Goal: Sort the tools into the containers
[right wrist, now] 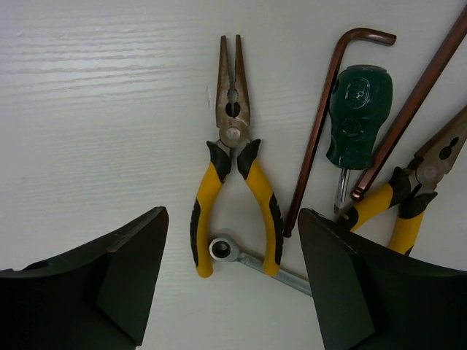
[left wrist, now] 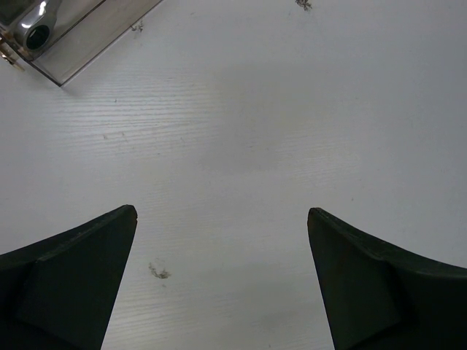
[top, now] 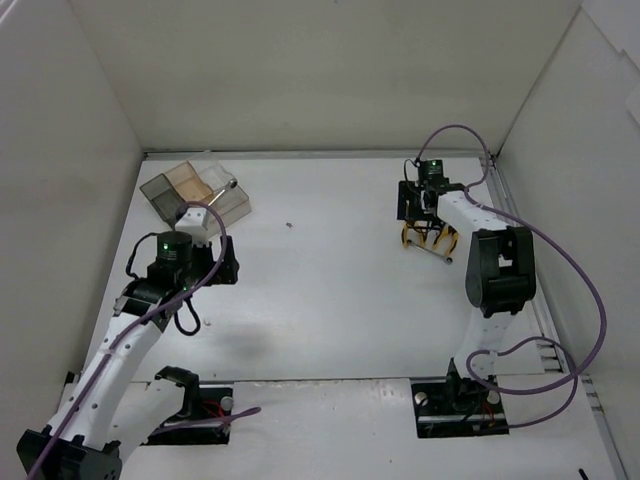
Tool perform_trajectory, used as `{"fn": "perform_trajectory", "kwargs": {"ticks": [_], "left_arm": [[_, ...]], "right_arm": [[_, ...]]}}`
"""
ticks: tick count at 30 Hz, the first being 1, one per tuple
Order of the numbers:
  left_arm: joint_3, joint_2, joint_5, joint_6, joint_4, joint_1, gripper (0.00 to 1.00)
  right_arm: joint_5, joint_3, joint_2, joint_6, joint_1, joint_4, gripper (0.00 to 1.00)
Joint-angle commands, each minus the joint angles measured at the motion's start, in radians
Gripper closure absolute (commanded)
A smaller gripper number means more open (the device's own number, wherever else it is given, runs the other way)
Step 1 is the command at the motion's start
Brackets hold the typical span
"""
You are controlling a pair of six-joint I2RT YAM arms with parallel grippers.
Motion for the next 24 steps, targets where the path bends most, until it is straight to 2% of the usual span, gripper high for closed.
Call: {"fn": "perform_trajectory", "kwargs": {"ticks": [1, 6, 12, 14, 24], "left_arm": [[0.011, 0.008, 0.002, -0.003, 0.054, 0.005, 0.0], [0.008, 0.011, -0.001, -0.008, 0.057, 0.005, 0.0], [0.013, 0.023, -0.009, -0.003, 0.062, 0.005, 0.0], [0.016, 0.028, -0.005, -0.001, 0.063, 0.005, 0.0], [0.018, 0.048, 0.005, 0.0, 0.069, 0.005, 0.0]], "right_arm": [[0.01, 0.069, 0.007, 0.001, -0.023, 0.014, 0.32], [-0.004, 0.07, 0.033, -0.028, -0.025, 0.011, 0.45], [-0.013, 0.046, 0.057, -0.05, -0.026, 0.006, 0.56], [-0.022, 0.03, 0.062, -0.057, -0.067, 0.007, 0.59], [-0.041, 0.02, 0.093, -0.092, -0.095, 0.006, 0.63]]}}
